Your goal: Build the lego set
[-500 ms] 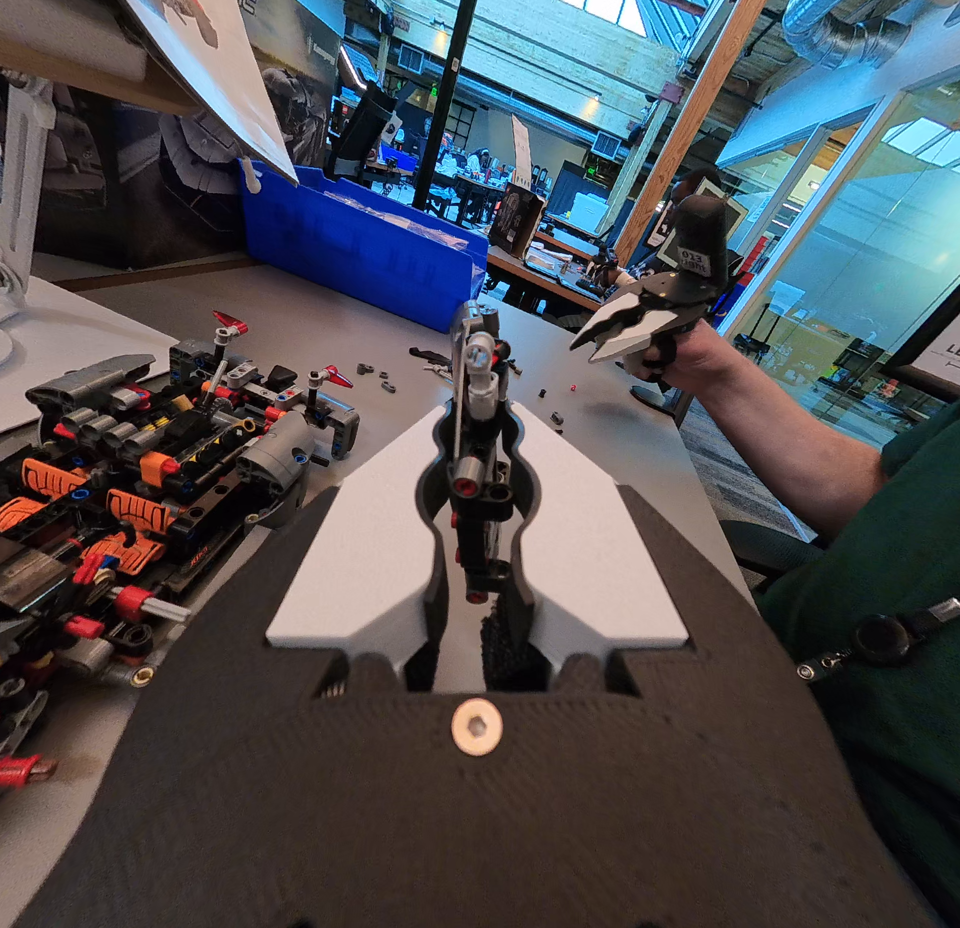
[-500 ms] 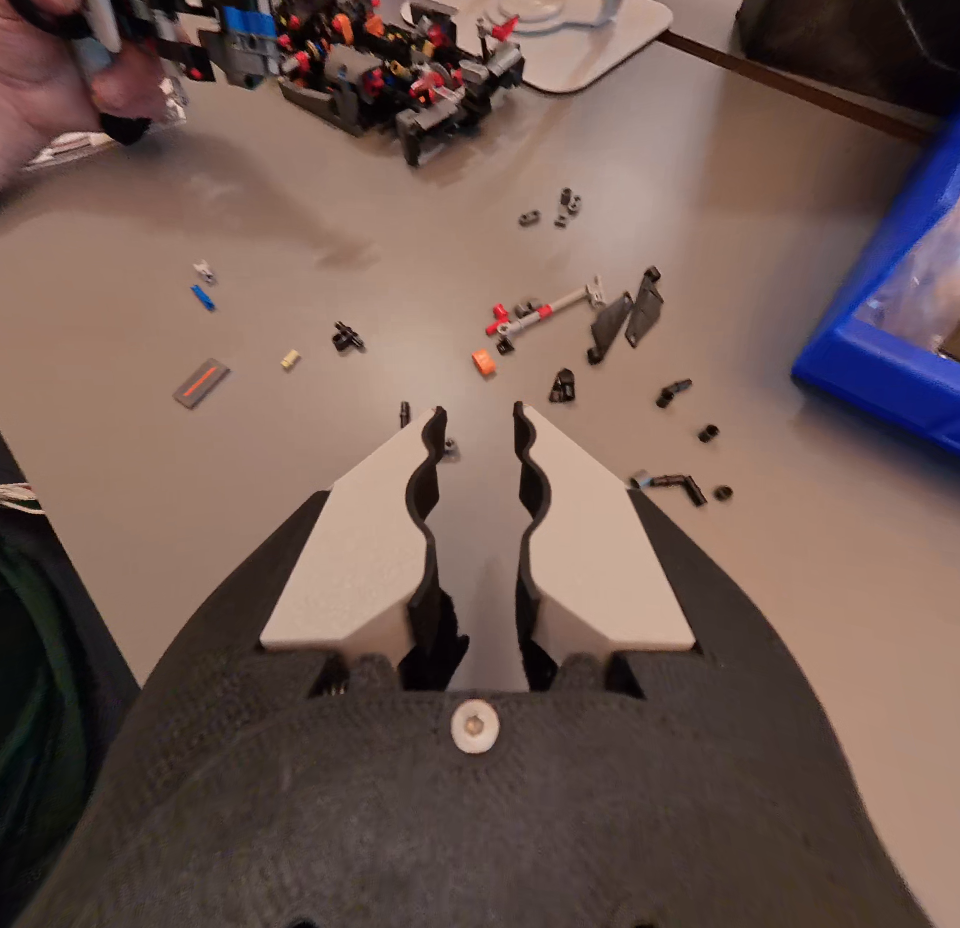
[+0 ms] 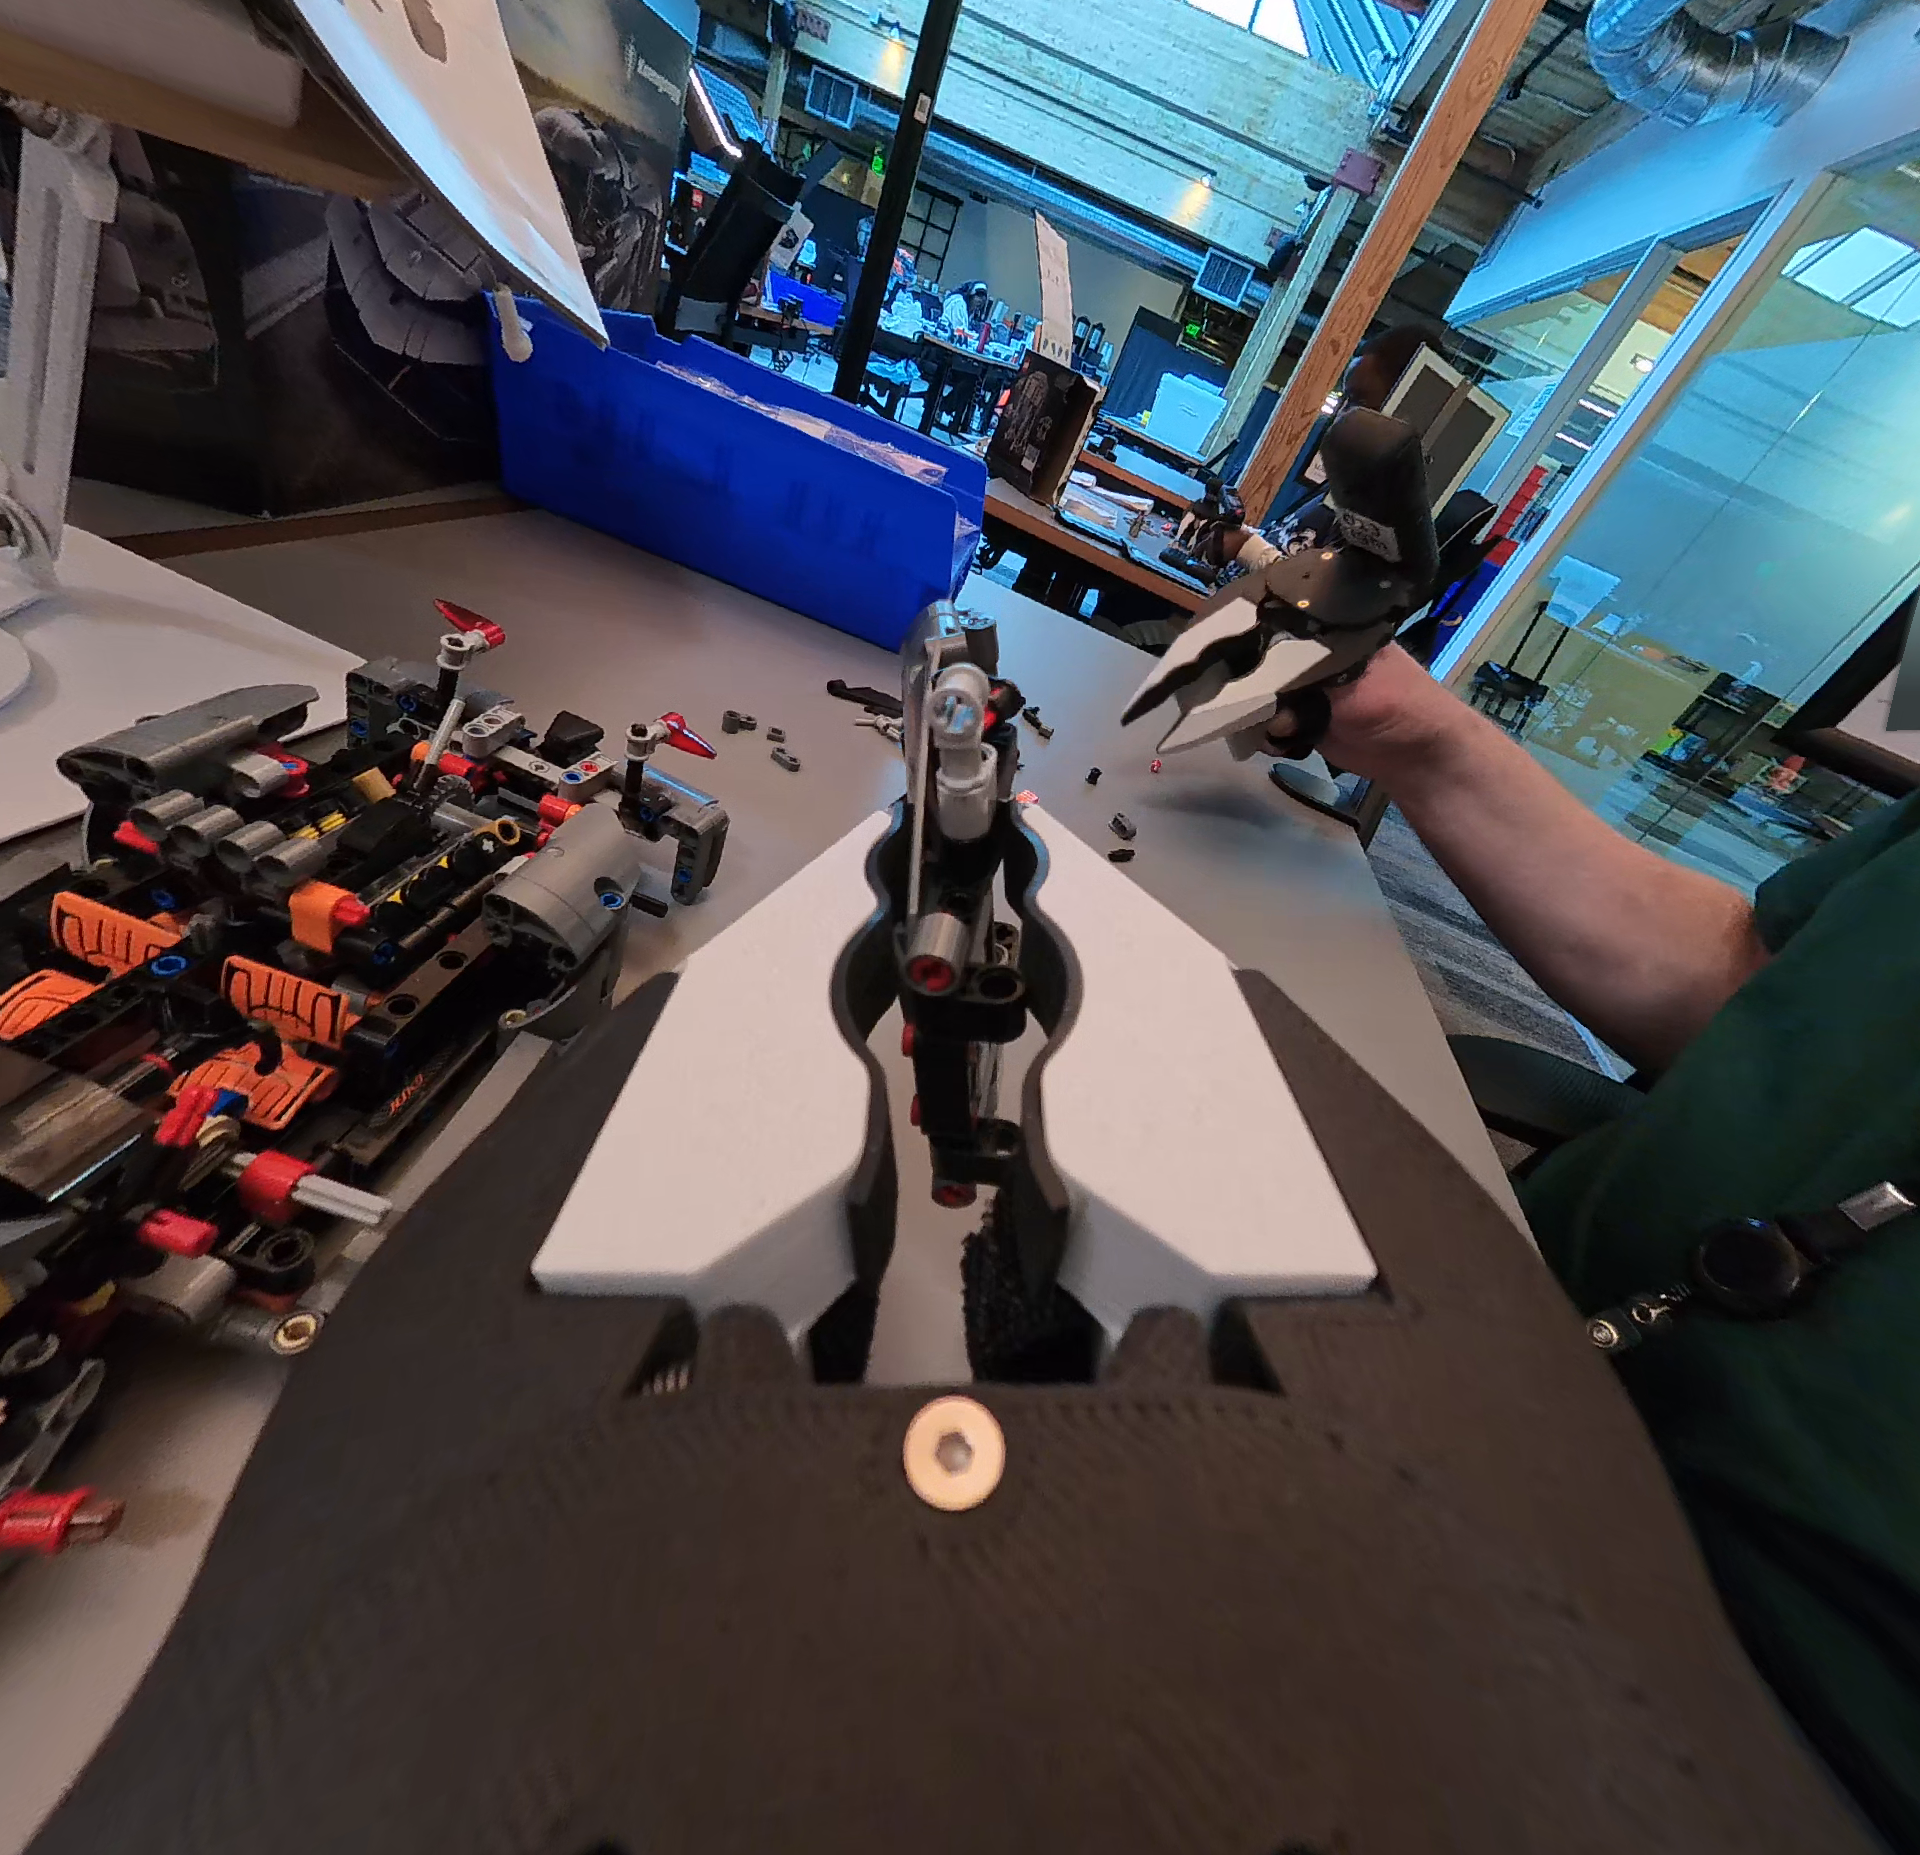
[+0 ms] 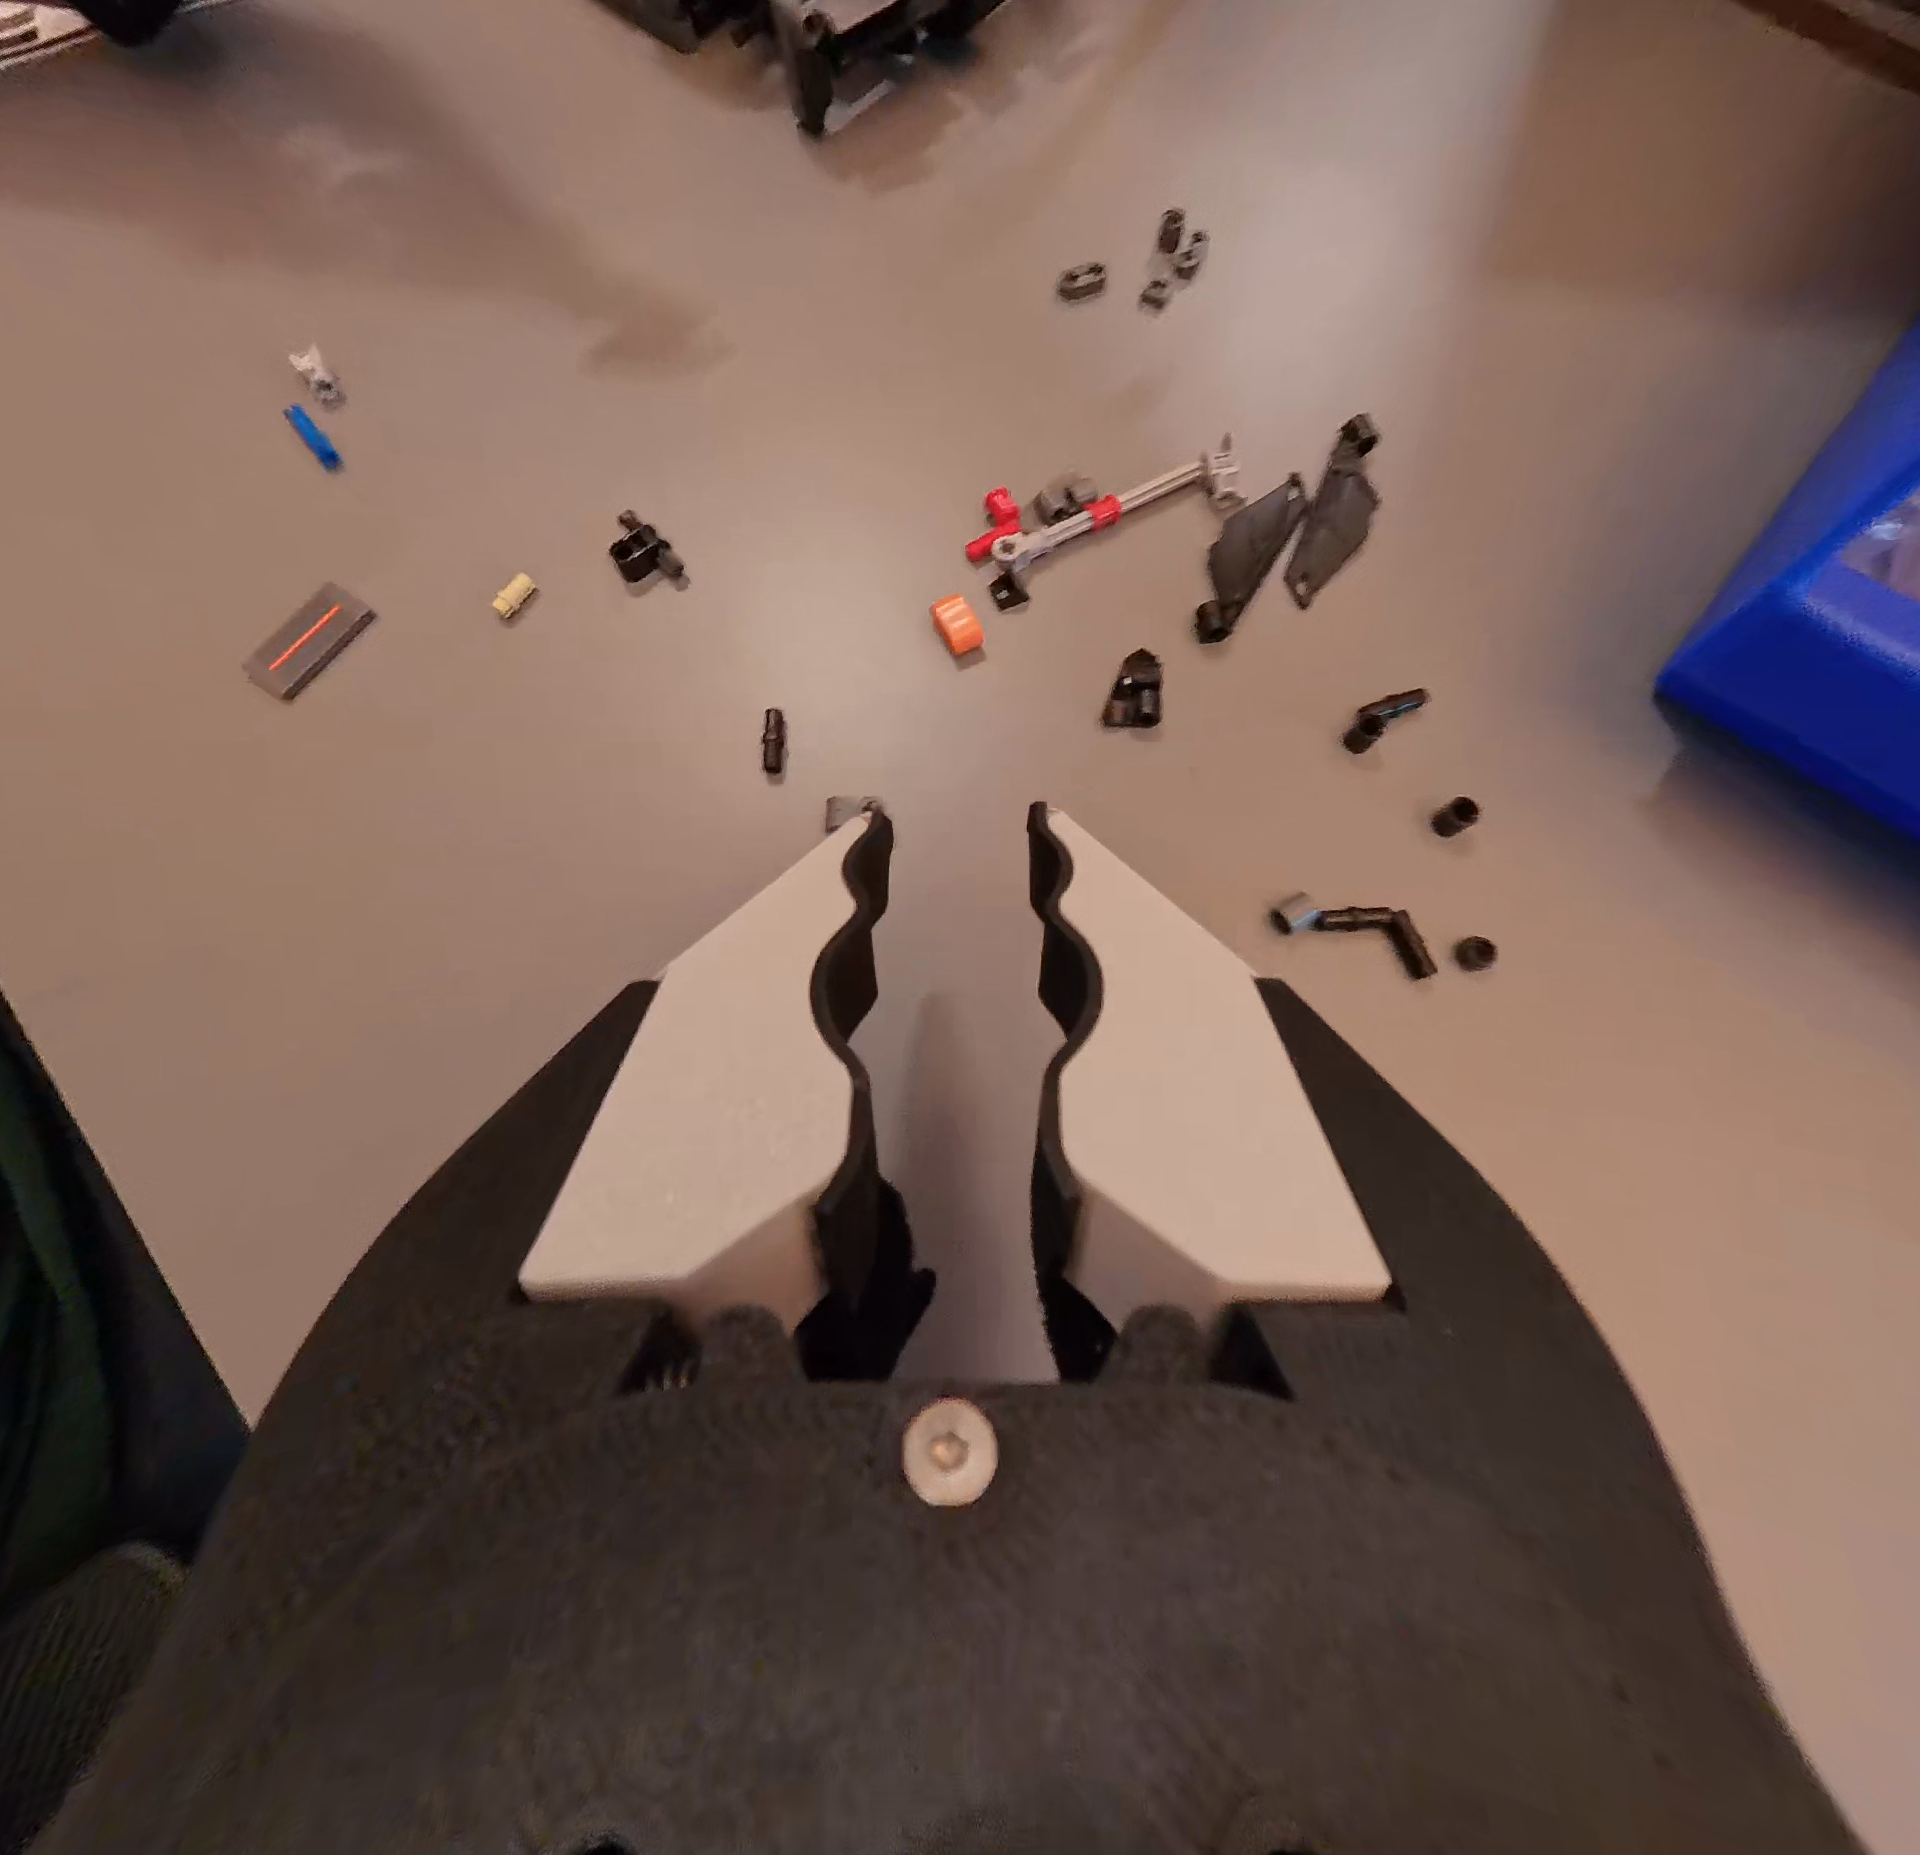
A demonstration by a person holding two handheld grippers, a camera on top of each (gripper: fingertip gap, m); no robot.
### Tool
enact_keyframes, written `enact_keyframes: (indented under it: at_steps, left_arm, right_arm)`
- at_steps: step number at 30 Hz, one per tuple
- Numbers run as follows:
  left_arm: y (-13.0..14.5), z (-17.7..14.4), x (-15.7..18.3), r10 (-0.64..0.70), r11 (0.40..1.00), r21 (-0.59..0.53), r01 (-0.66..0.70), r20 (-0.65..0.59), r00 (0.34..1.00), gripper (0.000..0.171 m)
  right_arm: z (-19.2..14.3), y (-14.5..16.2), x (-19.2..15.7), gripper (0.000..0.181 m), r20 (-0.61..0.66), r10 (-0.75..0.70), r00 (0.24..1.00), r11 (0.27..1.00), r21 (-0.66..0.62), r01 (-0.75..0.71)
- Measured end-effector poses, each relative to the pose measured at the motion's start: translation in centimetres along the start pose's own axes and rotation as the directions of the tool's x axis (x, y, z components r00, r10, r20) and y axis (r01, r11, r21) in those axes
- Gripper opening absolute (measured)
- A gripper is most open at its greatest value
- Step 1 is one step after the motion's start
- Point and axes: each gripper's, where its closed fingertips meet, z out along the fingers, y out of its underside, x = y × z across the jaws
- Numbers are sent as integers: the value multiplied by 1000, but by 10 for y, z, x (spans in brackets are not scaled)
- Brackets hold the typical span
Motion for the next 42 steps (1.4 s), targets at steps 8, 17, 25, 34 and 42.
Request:
enact_keyframes:
  at_steps: [8, 17, 25, 34, 42]
  left_arm:
    - [2, 2, 1, 4, 1000, -12, -4, -2, 1000, 14]
    - [1, 1, 1, 7, 1000, -8, -7, 0, 1000, 14]
    - [2, 1, 2, 13, 1000, -16, -13, 1, 1000, 14]
    - [-1, 0, 6, 37, 999, -9, -37, -5, 999, 14]
    - [-2, -1, 7, 42, 999, -7, -42, -7, 999, 14]
  right_arm:
    - [22, 13, -23, 25, 87, -44, 995, 995, -85, 52]
    - [39, 19, -29, 13, 81, -64, 995, 988, -136, 75]
    - [31, 2, -39, 13, 126, -86, 988, 994, -60, 94]
    - [37, -60, -87, 13, 189, -237, 953, 969, 123, 216]
    - [46, -96, -100, 13, 113, -361, 926, 920, 204, 334]
